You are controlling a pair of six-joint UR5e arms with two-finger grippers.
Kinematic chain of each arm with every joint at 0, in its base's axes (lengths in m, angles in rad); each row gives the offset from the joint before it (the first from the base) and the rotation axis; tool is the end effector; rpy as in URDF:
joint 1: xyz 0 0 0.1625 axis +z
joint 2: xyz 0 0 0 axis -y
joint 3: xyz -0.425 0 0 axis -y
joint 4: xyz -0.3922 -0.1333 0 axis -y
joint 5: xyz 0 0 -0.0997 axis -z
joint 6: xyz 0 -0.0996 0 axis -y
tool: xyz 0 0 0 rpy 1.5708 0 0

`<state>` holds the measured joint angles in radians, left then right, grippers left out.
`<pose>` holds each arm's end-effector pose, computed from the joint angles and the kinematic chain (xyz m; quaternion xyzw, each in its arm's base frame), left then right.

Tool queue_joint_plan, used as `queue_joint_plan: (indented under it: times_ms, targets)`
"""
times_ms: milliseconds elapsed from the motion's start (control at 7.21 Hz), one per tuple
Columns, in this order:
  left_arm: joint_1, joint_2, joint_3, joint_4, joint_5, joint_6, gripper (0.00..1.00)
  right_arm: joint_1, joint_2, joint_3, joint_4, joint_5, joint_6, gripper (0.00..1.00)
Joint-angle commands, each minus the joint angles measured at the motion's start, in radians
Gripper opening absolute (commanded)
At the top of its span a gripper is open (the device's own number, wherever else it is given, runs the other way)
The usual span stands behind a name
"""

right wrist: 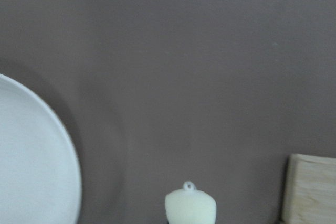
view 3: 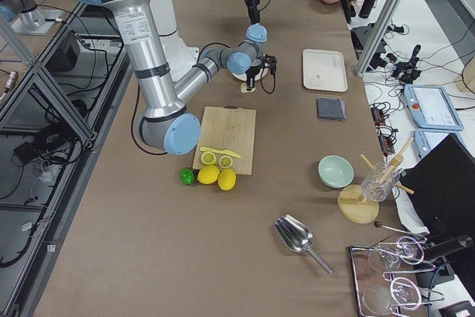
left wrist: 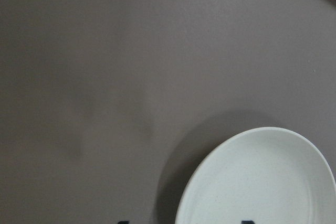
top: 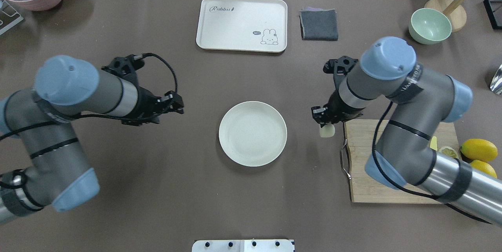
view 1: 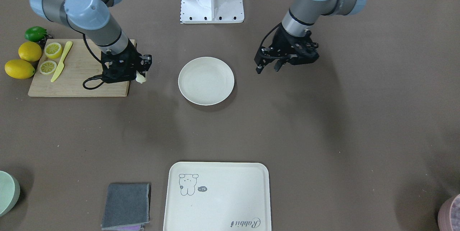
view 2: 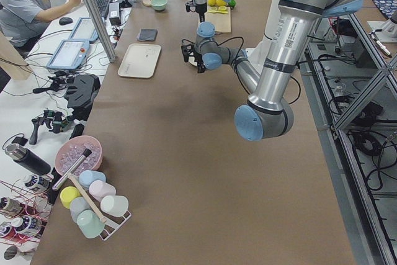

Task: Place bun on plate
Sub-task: 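Carry the bun over the plate with the right gripper while the left arm withdraws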

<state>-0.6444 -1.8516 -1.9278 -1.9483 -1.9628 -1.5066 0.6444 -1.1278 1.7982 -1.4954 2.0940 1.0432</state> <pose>0.3934 -0.4147 0.3012 0.0058 0.5063 -0.1545 0.8484 -0.4465 -0.4400 0.2985 -0.0060 -0.4264 -0.0416 0.9036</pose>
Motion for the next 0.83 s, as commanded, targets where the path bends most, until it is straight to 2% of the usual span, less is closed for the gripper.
queue_joint_plan:
  times_ms: [0,277,416,693]
  targets:
    - [-0.146,0.223,-0.089,-0.004,-0.076,0.264,0.80,-0.061,0.231,-0.158,-0.016,-0.067,0.102,0.24]
    - [-0.245,0.305,-0.079,-0.008,-0.154,0.437,0.83,-0.116,0.357,-0.288,-0.008,-0.124,0.167,0.26]
    - [-0.294,0.327,-0.071,-0.008,-0.197,0.497,0.87,-0.130,0.387,-0.340,-0.005,-0.141,0.169,0.27]
    - [-0.302,0.331,-0.072,-0.008,-0.208,0.499,0.89,-0.159,0.390,-0.353,-0.005,-0.169,0.169,0.31]
